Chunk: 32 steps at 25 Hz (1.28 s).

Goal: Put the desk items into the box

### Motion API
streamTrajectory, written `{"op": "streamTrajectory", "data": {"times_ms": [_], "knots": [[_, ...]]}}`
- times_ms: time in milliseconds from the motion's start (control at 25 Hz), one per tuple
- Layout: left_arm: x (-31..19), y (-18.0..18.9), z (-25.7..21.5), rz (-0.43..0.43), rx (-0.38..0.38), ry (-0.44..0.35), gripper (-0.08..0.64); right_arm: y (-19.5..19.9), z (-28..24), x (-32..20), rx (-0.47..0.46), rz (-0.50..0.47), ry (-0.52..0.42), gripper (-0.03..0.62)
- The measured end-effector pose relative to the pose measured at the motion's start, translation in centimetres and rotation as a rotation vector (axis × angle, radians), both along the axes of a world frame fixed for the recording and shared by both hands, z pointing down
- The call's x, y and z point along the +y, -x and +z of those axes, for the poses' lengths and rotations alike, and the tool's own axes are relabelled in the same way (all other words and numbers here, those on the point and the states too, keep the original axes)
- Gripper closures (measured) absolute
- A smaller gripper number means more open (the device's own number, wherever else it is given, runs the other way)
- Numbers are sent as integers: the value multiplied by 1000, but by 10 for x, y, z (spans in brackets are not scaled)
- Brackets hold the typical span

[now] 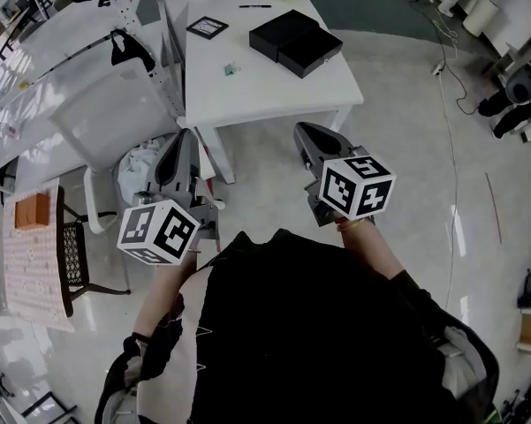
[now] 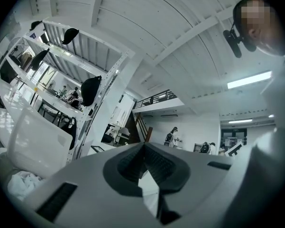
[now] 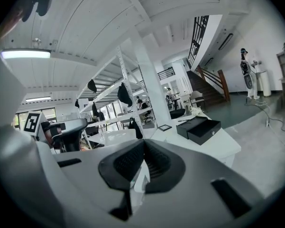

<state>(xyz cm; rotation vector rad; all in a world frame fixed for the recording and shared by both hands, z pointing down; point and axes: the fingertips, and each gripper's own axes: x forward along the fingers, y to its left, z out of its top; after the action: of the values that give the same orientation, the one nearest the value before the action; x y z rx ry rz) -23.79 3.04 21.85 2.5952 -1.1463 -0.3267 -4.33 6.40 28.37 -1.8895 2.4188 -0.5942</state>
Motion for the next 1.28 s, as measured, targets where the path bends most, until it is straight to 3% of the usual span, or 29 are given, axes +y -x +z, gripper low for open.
{"op": "streamTrajectory", "data": {"times_ms": [680, 960, 1280], "knots": [[-47, 10, 5, -28, 24, 3, 550, 1, -1, -52, -9, -9, -28, 584], [-62, 4, 11, -34, 32, 28, 549, -3, 6, -69, -1, -30, 4, 532], [-107, 11, 8, -125, 23, 32, 551, -6, 13, -133, -1, -109, 28, 487]]}}
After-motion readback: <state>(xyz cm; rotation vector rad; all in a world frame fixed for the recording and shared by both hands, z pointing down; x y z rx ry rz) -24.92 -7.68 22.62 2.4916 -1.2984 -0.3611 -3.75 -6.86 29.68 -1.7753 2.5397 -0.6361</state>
